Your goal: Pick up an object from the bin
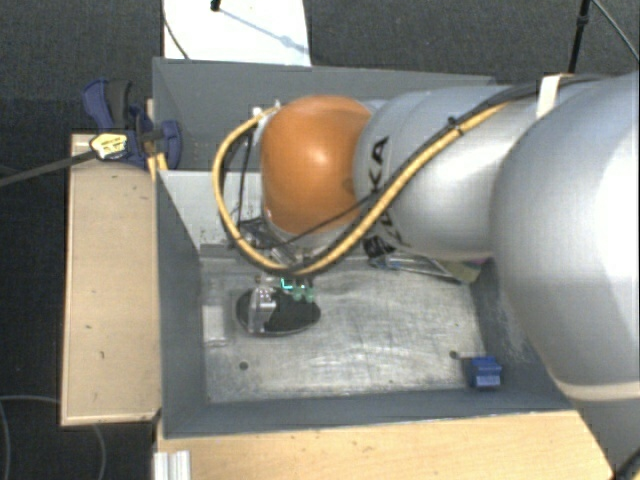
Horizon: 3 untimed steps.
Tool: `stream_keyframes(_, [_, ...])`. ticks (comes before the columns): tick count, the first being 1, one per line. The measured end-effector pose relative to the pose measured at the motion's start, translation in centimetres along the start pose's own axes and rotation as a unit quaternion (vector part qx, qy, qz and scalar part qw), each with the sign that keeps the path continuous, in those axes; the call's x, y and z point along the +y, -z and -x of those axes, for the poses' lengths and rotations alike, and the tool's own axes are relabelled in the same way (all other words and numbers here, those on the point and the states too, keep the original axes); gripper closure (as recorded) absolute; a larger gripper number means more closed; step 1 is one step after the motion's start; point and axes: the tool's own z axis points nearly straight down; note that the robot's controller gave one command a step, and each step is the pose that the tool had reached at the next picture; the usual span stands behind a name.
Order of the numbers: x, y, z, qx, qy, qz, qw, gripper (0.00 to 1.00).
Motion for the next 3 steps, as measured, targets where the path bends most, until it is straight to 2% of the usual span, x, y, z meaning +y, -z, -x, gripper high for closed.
stream_keyframes(1, [-4.7, -8.9, -1.8, -0.0044, -0.003, 0.001, 1.0, 0.0])
stream_keyframes(2, [-4.4, -8.5, -1.7, -0.0054, -0.005, 0.002, 1.0, 1.0])
stream_keyframes(3, [-5.5, 8.0, -1.2, -0.0074, 0.061, 0.001, 0.9981, 1.0])
